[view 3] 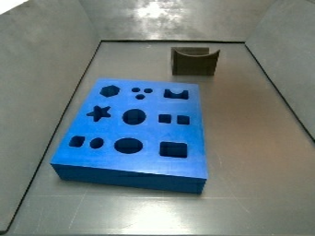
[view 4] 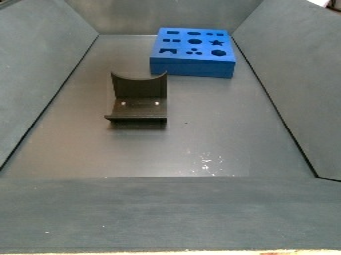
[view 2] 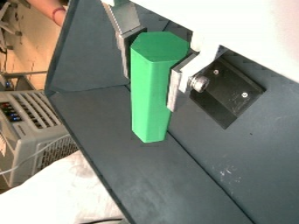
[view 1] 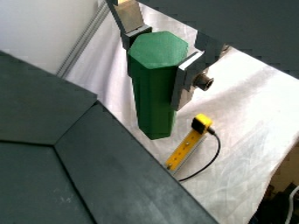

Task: Pick up the hexagon object. Move up. Place the hexagon object on the fixture. Regrasp the hexagon object. Move to above the board. Insert the hexagon object.
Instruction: Move to above the board.

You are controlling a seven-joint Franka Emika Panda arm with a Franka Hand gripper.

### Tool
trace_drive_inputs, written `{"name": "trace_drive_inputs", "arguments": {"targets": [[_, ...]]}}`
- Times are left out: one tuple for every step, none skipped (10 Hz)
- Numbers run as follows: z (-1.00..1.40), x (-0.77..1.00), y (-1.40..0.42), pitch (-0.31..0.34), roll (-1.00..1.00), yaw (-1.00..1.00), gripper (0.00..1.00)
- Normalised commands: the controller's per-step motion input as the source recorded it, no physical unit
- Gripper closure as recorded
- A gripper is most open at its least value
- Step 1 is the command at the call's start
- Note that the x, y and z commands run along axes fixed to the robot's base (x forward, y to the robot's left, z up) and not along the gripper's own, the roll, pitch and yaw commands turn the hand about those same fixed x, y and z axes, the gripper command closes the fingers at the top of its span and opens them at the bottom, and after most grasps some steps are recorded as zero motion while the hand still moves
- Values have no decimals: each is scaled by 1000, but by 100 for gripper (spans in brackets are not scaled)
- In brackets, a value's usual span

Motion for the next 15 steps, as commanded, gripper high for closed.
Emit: {"name": "trace_drive_inputs", "arguments": {"targets": [[1000, 10, -24, 137, -45, 104, 100], [1000, 16, -24, 124, -50, 120, 100], [1000, 17, -25, 108, -56, 125, 100], [1000, 17, -26, 99, -57, 128, 100], [1000, 21, -28, 72, -59, 125, 100], [1000, 21, -26, 63, -57, 122, 100], [866, 20, -23, 44, -49, 109, 100], [728, 19, -20, 34, -41, 98, 100], [548, 20, -17, 32, -34, 77, 100], [492, 17, -11, 32, -27, 68, 100], [488, 16, -12, 32, -25, 66, 100], [487, 16, -13, 32, -25, 66, 100], [487, 16, -13, 32, -25, 65, 100], [487, 16, -13, 32, -25, 65, 100], [486, 16, -12, 32, -25, 65, 100]]}}
